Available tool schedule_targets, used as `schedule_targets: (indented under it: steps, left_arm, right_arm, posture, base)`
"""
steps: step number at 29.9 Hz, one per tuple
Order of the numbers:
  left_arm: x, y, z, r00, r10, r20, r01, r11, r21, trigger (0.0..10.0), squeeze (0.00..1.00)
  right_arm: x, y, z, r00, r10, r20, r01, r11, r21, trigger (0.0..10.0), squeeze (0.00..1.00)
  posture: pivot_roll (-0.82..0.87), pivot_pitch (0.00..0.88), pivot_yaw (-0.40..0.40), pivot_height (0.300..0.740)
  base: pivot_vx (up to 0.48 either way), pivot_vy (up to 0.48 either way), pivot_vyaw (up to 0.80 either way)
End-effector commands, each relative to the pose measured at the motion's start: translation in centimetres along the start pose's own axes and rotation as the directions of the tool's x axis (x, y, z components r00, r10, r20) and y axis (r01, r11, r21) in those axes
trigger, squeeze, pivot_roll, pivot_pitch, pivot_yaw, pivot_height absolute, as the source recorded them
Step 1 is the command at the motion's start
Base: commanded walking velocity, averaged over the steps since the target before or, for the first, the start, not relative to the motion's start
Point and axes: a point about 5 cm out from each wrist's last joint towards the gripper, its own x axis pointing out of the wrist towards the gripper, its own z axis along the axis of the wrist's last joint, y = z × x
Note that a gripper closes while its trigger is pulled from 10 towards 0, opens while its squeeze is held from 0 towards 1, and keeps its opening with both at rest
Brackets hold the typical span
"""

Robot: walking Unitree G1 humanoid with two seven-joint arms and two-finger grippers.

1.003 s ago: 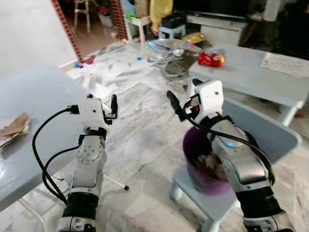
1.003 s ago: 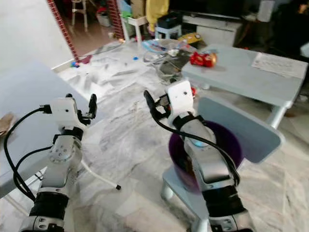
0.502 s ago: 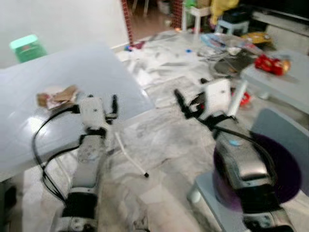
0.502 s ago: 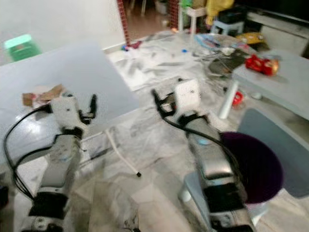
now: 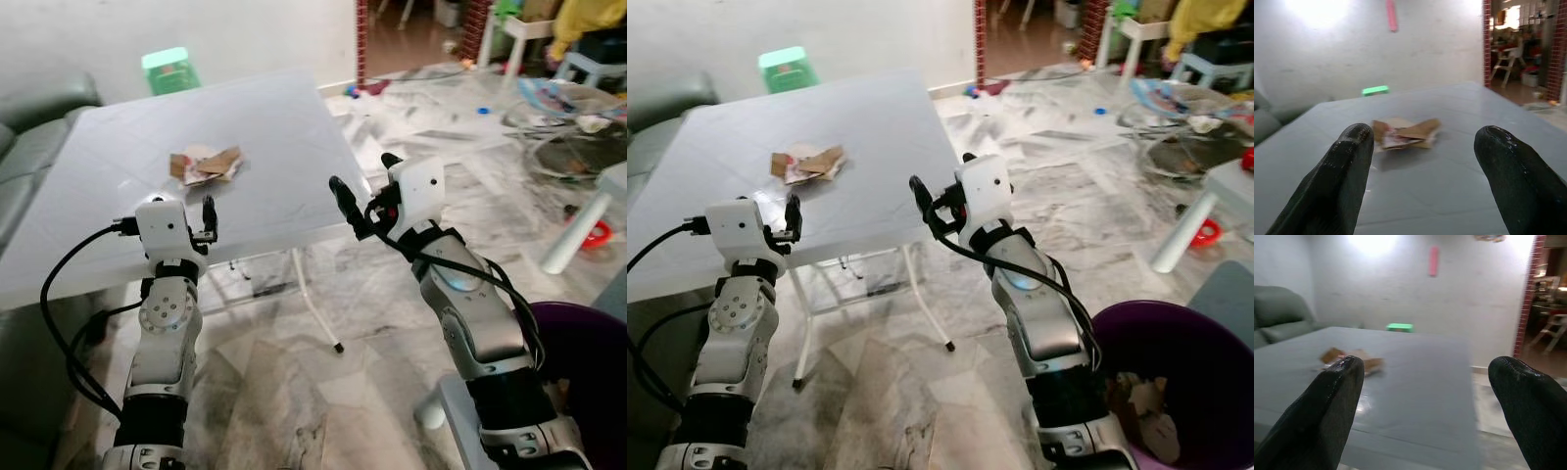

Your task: Picking trash to rubbish bin

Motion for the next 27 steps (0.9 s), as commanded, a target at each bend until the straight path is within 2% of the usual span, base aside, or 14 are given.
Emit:
schedule_targets:
  steps: [1,6,8,16,20,27]
  left_arm:
    - [0.2,0.3,0.5,1.0,0.009,0.012,-0.009,1.0,0.01,10.0,0.0]
    - [0.1,-0.5,0.7,1.0,-0.016,0.025,0.016,1.0,-0.003,10.0,0.0]
    - [0.2,-1.3,0.7,0.999,-0.026,0.032,0.028,0.999,-0.035,10.0,0.0]
    - [0.3,-2.4,0.7,0.999,-0.006,0.036,0.01,0.996,-0.092,10.0,0.0]
    - [0.0,-2.5,0.5,0.999,0.006,0.031,-0.002,0.995,-0.103,10.0,0.0]
    - [0.1,-1.8,0.2,1.0,0.023,0.015,-0.022,0.995,-0.1,10.0,0.0]
  right_arm:
    - [0.3,0.1,0.7,0.999,0.001,0.035,-0.001,1.0,0.001,10.0,0.0]
    - [0.7,0.0,1.7,0.997,0.009,0.082,-0.003,0.997,-0.071,10.0,0.0]
    - [1.1,-0.1,2.0,0.996,0.007,0.088,-0.001,0.997,-0.076,10.0,0.0]
    - [1.8,0.1,2.3,0.995,0.048,0.086,-0.04,0.995,-0.091,10.0,0.0]
    - [2.0,0.4,2.4,0.994,0.065,0.087,-0.057,0.994,-0.095,10.0,0.0]
    - [2.5,1.2,2.6,0.992,0.078,0.104,-0.067,0.993,-0.101,10.0,0.0]
  posture:
    - [-0.04,0.01,0.08,0.74]
    - [-0.04,0.005,0.067,0.74]
    - [-0.05,0.0,0.053,0.74]
    - [-0.06,0.0,-0.009,0.74]
    - [-0.06,0.0,-0.015,0.74]
    - [-0.05,0.0,-0.006,0.74]
  base:
    - [0.0,0.0,0.0]
    - [0.0,0.0,0.0]
    - [0.0,0.0,0.0]
    - [0.0,0.0,0.0]
    - [0.0,0.0,0.0]
    - [0.0,0.0,0.0]
